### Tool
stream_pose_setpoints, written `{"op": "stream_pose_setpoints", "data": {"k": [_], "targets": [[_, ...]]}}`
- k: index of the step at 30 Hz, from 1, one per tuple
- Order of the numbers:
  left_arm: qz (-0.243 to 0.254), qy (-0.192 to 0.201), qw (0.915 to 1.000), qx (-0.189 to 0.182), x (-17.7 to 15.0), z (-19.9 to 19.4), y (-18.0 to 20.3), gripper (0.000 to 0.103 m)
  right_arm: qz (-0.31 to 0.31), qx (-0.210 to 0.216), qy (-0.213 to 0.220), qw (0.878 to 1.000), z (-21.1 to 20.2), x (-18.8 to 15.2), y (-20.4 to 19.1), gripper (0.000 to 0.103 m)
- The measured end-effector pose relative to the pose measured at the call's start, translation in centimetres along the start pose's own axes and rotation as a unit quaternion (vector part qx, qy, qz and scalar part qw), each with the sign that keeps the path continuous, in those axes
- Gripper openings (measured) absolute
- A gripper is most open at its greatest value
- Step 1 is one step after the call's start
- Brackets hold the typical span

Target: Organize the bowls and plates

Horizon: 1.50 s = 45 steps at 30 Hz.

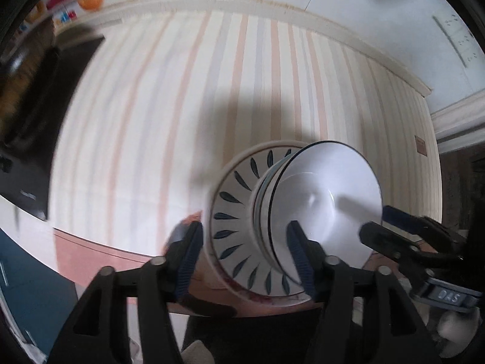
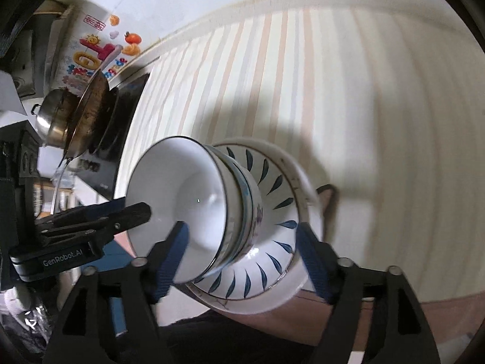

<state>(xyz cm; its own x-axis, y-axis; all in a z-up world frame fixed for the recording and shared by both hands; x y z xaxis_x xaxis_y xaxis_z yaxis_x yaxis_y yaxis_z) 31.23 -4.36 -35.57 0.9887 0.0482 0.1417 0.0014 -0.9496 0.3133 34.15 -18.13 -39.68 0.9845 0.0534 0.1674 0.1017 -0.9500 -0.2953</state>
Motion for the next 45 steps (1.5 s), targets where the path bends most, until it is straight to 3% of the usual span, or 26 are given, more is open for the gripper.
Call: {"op": "stream_pose_setpoints", "data": {"k": [3, 4, 9, 17, 26, 39, 45], "targets": [[0.029, 0.034, 0.9988, 0.020, -0.3, -2.3, -0.1, 0.087, 0.008, -0.031, 0.032, 0.999, -2.5, -0.8, -0.5, 0.092], [0.036, 0.040, 0.9983, 0.023, -0.4, -2.7, 0.0, 0.089, 0.011, -0.046, 0.043, 0.998, -3.4, -1.4, -0.7, 0.092], [0.075, 0.099, 0.9917, 0.036, -1.6, -6.9, 0.3, 0.089, 0.027, -0.085, 0.098, 0.991, -7.6, -3.5, -2.6, 0.096], [0.092, 0.181, 0.9788, 0.027, -4.1, -13.6, 1.3, 0.098, 0.029, -0.145, 0.198, 0.969, -16.0, -7.1, -5.4, 0.100], [0.091, 0.254, 0.9625, 0.024, -8.6, -20.1, 2.9, 0.102, 0.018, -0.160, 0.274, 0.948, -24.9, -12.6, -8.4, 0.101], [0.103, 0.303, 0.9456, 0.060, -17.7, -26.4, 4.9, 0.102, -0.006, -0.172, 0.317, 0.933, -33.3, -23.4, -10.2, 0.102], [0.093, 0.313, 0.9433, 0.059, -21.3, -28.2, 5.1, 0.102, -0.007, -0.181, 0.338, 0.923, -36.3, -27.2, -10.7, 0.102]]}}
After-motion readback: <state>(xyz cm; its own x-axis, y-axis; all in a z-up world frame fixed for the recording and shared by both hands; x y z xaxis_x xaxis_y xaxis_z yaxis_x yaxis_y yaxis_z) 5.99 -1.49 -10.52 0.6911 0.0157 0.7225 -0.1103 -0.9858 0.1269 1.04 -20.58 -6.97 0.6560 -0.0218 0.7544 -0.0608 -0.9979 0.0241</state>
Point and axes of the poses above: each gripper's, at about its wrist camera, not at the fingertips, and z roughly the way its jaws point, y to its right, x to its top, the point moved 9 cm from there along z, roughly the way its jaws point, and after that the axes turned 8 degrees about -x, right-handed, at the moved point
